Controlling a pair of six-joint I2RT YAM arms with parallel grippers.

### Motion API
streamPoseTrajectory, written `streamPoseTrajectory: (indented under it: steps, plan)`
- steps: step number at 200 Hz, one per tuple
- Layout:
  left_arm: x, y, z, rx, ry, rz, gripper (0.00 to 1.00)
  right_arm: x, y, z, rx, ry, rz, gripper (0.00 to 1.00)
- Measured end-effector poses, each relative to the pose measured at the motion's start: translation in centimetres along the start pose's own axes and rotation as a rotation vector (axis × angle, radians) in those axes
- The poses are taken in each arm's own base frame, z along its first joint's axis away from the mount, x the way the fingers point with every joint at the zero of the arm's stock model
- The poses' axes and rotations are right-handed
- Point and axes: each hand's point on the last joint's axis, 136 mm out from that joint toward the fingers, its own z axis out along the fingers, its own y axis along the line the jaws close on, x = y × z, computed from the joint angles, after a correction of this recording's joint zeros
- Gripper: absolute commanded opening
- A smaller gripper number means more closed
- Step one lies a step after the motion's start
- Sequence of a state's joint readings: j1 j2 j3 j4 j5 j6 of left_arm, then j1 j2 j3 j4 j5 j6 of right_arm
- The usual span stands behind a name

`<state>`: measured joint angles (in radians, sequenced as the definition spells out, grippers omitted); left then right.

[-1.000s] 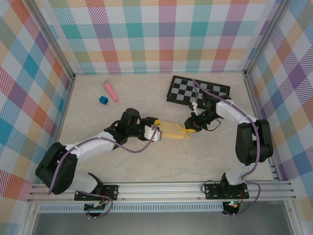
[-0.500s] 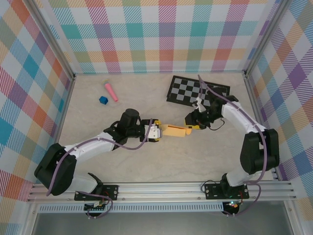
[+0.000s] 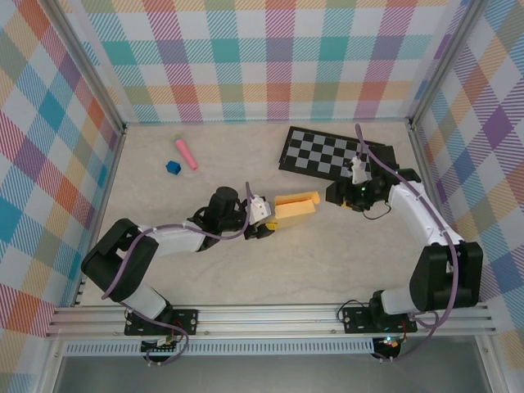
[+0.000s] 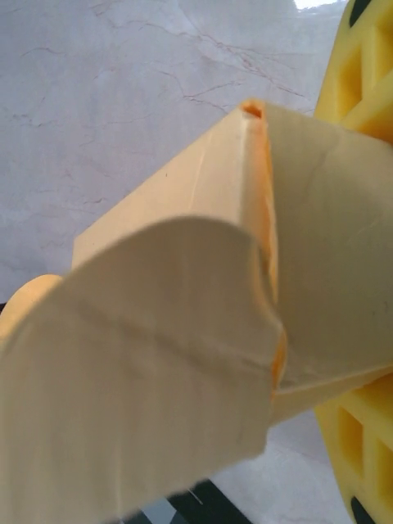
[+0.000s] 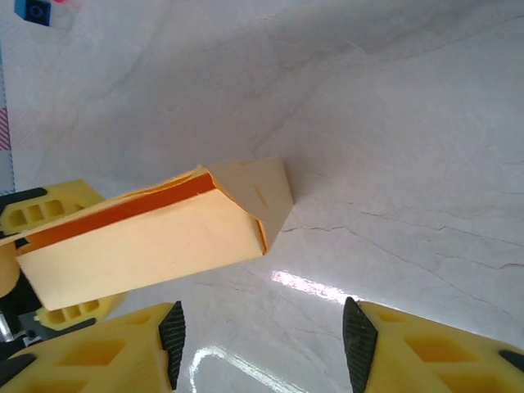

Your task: Fold the paper box

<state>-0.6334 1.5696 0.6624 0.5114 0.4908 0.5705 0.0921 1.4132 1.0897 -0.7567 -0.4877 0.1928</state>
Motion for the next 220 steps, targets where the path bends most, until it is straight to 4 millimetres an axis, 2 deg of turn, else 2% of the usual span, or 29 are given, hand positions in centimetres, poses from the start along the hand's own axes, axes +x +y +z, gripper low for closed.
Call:
streamPoseTrajectory:
  steps: [43, 89, 113, 161, 220]
  plan:
    - [-0.4, 0.3, 0.2, 0.009, -0.038, -0.023, 0.57, -2.0, -0.3, 1.4, -0.007, 0.012, -0.018, 0.57]
    - [1.8, -0.3, 1.6, 0.048, -0.015, -0.048, 0.6, -4.7, 0.2, 2.5, -0.047, 0.015, -0.03, 0.57]
    - [1.8, -0.2, 1.7, 0.045, -0.022, -0.054, 0.63, -5.4, 0.5, 2.7, -0.061, 0.02, -0.046, 0.57]
    - [1.6, -0.1, 1.7, 0.039, -0.032, -0.051, 0.63, -5.0, 1.0, 2.9, -0.103, 0.039, -0.046, 0.56]
    - [1.1, 0.3, 2.0, 0.052, -0.026, -0.028, 0.53, -3.7, 1.5, 3.3, -0.162, 0.078, -0.015, 0.55]
